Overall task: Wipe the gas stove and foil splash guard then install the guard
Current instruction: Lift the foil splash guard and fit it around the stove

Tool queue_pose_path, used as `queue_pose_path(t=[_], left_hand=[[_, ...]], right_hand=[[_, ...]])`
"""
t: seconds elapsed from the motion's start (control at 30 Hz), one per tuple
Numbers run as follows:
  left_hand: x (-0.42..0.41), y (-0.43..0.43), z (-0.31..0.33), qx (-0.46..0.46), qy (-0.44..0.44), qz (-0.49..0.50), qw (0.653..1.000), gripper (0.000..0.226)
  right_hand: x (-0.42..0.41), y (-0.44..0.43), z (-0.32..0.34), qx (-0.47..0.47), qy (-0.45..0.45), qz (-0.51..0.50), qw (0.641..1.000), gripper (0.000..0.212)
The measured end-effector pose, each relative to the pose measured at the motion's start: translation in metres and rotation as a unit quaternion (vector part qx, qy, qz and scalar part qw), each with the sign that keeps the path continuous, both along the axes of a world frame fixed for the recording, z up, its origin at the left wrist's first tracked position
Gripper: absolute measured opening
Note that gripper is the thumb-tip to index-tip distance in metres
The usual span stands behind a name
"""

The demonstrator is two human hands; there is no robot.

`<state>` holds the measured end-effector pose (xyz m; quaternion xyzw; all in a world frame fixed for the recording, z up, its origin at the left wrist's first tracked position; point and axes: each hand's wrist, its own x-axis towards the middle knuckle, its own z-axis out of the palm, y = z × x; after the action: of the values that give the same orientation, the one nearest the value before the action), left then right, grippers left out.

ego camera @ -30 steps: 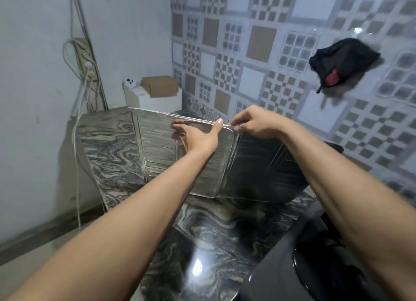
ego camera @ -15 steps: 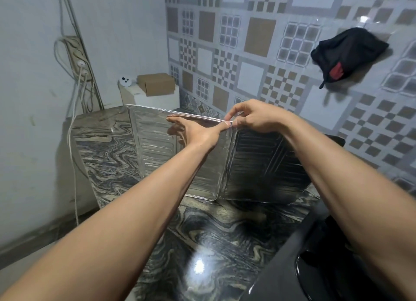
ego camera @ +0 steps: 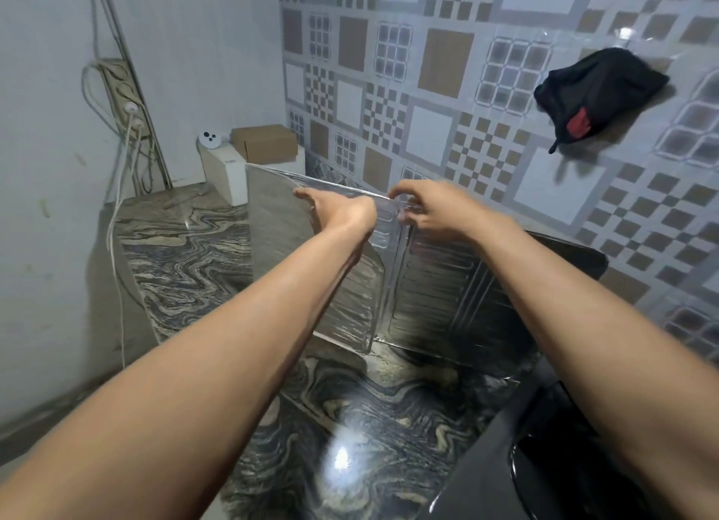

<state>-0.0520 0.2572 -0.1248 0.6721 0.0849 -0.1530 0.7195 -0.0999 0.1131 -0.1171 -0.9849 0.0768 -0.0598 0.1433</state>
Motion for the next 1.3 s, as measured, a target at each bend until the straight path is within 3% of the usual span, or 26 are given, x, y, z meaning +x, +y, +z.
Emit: queue_pose_path(t=[0.07,0.23,0.4,0.67,0.87,0.97,1.03,1.1,1.2,1.3], left_hand=[[0.001,0.004,0.006,0.041,-0.014,0.002,0.999,0.078],[0.004,0.006,0.017,0.18,-0.132,-0.098,0.97,0.061],[0.003,0.008,0.029,0.24,-0.173,-0.208,0.932,0.039],[-0.007,-0.003,0.027,0.258,-0.227,-0.324,0.882,0.012],[-0.005,-0.012,0.019,0.247,-0.243,-0.329,0.878,0.041],[-0.007,-0.014,0.022,0.291,-0.254,-0.287,0.877,0.014],[-0.007,-0.019,0.022,0.305,-0.243,-0.281,0.877,0.014],[-0.004,-0.021,0.02,0.324,-0.252,-0.303,0.86,0.03],[0.0,-0.019,0.02,0.367,-0.301,-0.353,0.806,0.062],[0.005,-0.016,0.019,0.376,-0.301,-0.389,0.786,0.082]], right_hand=[[-0.004,-0.004,-0.009,-0.026,-0.028,-0.026,0.999,0.056],[-0.016,-0.029,-0.007,-0.086,-0.105,-0.079,0.988,0.052],[-0.034,-0.062,0.013,-0.177,-0.07,-0.131,0.973,0.058],[-0.062,-0.097,0.014,-0.15,-0.007,-0.176,0.973,0.039],[-0.046,-0.101,-0.002,-0.086,-0.016,-0.135,0.987,0.059],[-0.042,-0.098,-0.013,-0.08,-0.035,-0.133,0.987,0.065],[-0.042,-0.096,-0.017,-0.083,-0.052,-0.136,0.986,0.068],[-0.044,-0.096,-0.017,-0.086,-0.06,-0.136,0.985,0.07],[-0.053,-0.101,-0.014,-0.09,-0.064,-0.134,0.985,0.073],[-0.065,-0.112,-0.008,-0.1,-0.054,-0.151,0.982,0.076]])
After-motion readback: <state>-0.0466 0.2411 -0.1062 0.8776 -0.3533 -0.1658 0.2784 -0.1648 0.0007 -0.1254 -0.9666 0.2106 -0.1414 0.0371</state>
